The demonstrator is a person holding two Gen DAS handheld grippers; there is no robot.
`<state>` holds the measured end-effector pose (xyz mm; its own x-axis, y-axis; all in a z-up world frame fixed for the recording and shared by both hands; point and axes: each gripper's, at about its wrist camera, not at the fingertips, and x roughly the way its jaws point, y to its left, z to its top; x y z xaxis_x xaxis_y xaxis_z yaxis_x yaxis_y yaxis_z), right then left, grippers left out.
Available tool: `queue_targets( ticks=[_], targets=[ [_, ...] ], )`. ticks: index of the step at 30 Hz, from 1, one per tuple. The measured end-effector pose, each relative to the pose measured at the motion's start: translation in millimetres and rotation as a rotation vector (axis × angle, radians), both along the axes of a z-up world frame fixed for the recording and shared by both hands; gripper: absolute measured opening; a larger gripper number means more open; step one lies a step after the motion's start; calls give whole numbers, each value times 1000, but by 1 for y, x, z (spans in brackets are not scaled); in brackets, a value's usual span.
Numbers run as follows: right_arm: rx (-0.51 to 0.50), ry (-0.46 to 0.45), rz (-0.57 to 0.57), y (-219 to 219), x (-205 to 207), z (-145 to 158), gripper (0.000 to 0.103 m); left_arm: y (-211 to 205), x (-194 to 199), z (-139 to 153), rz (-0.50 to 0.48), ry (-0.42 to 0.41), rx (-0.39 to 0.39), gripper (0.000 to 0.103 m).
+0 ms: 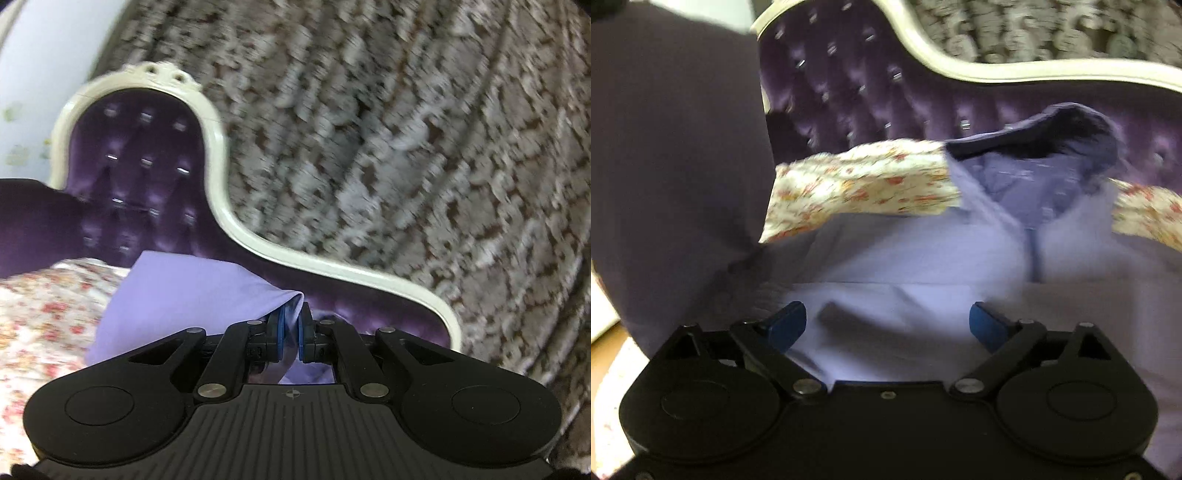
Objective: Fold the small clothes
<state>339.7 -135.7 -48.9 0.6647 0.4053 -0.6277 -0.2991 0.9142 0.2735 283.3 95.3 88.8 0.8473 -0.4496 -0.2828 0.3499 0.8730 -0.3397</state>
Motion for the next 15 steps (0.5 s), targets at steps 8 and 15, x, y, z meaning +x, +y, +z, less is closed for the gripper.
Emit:
queue_targets(
  ticks=[8, 15],
  targets=[
    [39, 19, -181, -108, -34, 13, 96, -107, 20, -67, -157, 109, 88, 11],
    [17, 38, -328, -168, -44, 14, 96, -148, 23, -133, -273, 279, 86, 56]
  ],
)
